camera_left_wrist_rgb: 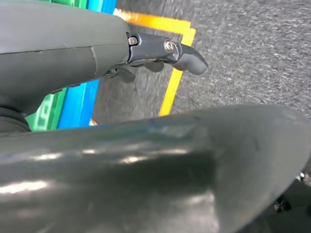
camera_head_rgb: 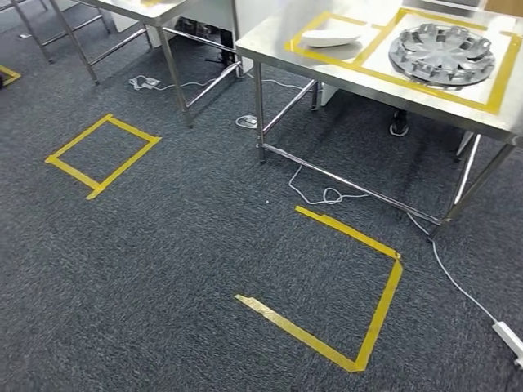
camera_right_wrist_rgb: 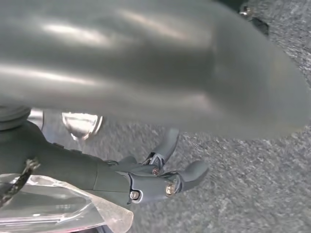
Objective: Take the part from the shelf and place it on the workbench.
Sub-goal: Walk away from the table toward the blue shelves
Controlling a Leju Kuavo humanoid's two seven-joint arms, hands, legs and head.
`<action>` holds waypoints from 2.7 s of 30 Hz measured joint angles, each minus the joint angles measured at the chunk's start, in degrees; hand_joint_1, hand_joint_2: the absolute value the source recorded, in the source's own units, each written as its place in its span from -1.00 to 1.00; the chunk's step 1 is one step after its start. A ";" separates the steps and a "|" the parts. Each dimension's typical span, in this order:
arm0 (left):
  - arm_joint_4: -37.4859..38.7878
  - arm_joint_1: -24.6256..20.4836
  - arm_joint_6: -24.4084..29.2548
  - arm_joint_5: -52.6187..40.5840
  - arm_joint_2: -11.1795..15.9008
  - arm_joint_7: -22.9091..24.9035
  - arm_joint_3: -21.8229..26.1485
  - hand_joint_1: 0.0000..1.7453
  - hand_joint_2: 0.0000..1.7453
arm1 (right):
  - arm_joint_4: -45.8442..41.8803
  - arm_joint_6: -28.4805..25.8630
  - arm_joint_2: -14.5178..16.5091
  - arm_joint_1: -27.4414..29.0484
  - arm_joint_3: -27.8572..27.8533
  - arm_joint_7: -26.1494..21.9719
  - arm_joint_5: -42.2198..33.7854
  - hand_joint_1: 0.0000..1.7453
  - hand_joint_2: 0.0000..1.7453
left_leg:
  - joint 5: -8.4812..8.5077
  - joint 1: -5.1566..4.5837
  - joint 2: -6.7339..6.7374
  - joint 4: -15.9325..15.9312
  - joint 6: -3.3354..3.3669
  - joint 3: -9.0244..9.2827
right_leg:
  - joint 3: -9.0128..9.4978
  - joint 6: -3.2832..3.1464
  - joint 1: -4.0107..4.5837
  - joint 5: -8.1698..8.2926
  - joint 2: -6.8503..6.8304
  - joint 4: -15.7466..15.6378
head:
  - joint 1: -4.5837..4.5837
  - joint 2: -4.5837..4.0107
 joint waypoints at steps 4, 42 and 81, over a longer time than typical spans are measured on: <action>-0.72 0.49 -0.69 0.02 -0.36 0.00 -0.11 -1.00 -1.00 | 0.00 -0.07 0.00 0.22 0.07 0.11 0.28 -1.00 -1.00 | 0.87 0.38 1.58 1.74 -0.17 -0.03 | 0.09 0.08 0.19 -0.36 -3.55 0.03 | -0.05 0.00; -3.84 1.39 -1.37 1.21 -1.34 0.69 -1.76 -1.00 -1.00 | -0.08 -1.08 -0.24 -0.56 2.88 0.84 4.70 -1.00 -1.00 | 4.63 -0.34 4.70 -10.34 1.86 5.72 | 1.62 2.74 0.36 -2.44 -6.96 0.12 | -0.03 0.01; -1.42 -0.01 -0.42 2.11 -0.24 0.14 -2.69 -1.00 -1.00 | 2.32 1.07 -3.11 -1.24 6.67 -0.07 7.26 -1.00 -1.00 | 4.88 -0.01 -2.70 -10.70 2.94 6.15 | -6.16 2.99 -0.06 -4.11 0.78 11.38 | 0.73 0.01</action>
